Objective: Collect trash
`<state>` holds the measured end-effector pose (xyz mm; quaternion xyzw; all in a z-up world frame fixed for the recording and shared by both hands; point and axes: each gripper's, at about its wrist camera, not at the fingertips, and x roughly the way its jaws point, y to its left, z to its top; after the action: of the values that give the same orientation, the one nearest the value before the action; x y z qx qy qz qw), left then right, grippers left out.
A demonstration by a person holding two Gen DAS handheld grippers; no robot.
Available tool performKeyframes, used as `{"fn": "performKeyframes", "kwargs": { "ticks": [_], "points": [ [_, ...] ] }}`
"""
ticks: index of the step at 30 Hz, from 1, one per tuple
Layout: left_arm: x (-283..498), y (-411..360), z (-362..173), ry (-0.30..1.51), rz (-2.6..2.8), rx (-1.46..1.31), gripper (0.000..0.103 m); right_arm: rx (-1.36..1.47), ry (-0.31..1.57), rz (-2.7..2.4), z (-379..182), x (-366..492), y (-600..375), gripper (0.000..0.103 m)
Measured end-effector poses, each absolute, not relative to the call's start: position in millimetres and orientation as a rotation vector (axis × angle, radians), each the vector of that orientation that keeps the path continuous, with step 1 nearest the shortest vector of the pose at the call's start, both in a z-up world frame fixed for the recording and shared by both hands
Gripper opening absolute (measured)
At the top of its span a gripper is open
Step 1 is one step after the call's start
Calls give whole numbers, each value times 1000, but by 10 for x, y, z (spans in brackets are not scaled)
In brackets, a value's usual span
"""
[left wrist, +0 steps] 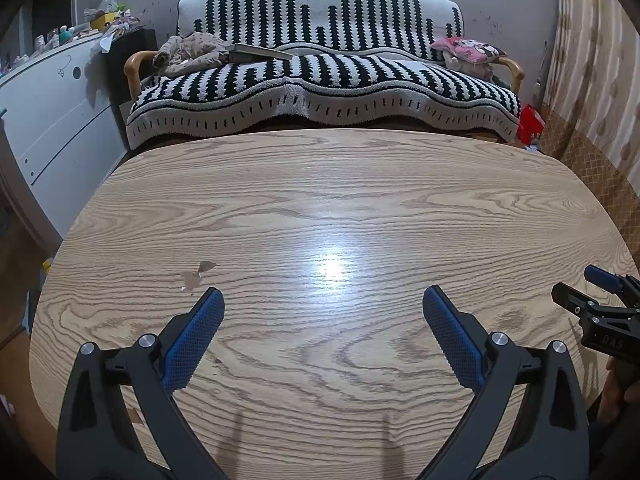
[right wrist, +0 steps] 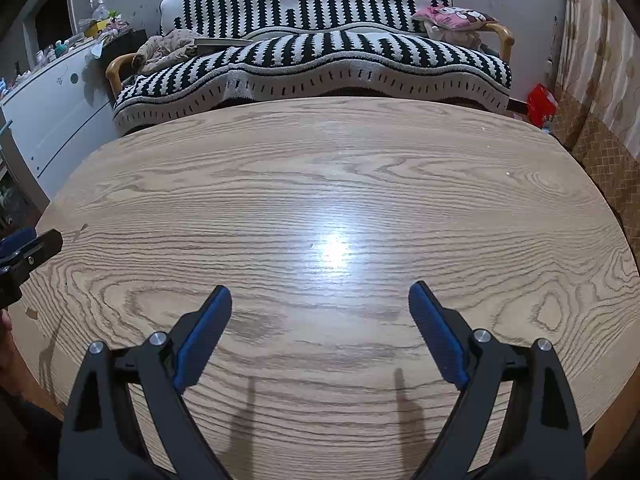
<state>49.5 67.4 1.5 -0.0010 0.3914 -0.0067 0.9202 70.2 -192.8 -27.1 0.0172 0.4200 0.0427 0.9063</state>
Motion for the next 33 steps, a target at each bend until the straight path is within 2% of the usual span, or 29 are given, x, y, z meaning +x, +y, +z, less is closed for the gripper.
{"fn": "performKeyframes", "kwargs": {
  "ticks": [33],
  "points": [
    [451, 673, -25, 812, -9, 0, 96, 36, 870, 87, -278, 690, -1975, 87]
  ]
}}
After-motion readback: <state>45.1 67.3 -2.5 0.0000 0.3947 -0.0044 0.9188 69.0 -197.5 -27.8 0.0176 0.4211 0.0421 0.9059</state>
